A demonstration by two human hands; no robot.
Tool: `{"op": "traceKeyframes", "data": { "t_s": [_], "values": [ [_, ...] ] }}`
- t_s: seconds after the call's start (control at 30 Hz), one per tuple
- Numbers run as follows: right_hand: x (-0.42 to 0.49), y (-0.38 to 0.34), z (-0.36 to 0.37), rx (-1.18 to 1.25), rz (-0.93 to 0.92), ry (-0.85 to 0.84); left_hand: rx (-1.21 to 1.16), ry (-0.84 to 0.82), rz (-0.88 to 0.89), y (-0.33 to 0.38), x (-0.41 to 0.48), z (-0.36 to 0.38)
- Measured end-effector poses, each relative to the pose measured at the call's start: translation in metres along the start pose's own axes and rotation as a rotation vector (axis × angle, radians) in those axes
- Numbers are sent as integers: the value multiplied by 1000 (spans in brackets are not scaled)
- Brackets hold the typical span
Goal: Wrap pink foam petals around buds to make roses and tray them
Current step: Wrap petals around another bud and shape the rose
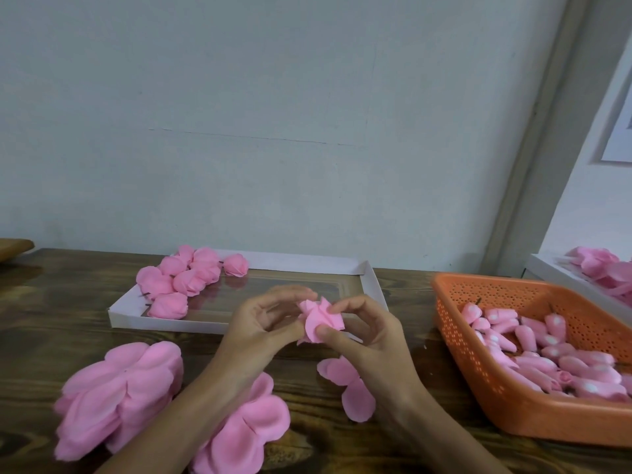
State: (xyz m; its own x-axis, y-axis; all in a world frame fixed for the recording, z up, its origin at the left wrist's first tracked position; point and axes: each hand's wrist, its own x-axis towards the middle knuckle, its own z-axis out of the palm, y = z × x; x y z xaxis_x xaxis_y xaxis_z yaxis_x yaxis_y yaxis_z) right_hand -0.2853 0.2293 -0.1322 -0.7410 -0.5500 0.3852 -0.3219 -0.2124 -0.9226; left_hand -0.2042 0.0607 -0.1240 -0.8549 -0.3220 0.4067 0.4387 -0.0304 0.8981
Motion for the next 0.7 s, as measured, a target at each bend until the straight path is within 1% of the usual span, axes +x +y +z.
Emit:
{"op": "traceKeyframes", "data": {
  "t_s": [0.1, 0.23, 0.3, 0.5, 0.63, 0.7],
  "values": [
    [1, -1, -3, 3, 8, 2, 33, 12, 13, 2, -1, -1],
    [1, -2, -5, 98, 29, -24, 113, 92, 73, 5, -1, -2],
    [1, 0, -6, 104, 28, -45, 160, 86, 102, 6, -1, -2],
    [0, 5, -3, -38, -31, -120, 225, 75, 127, 3, -2, -4],
    [0, 8, -2, -86, -31, -125, 262, 92, 130, -1, -1, -5],
    [0, 8, -1, -104, -27, -121, 231, 85, 108, -2, 0, -5]
  ]
}}
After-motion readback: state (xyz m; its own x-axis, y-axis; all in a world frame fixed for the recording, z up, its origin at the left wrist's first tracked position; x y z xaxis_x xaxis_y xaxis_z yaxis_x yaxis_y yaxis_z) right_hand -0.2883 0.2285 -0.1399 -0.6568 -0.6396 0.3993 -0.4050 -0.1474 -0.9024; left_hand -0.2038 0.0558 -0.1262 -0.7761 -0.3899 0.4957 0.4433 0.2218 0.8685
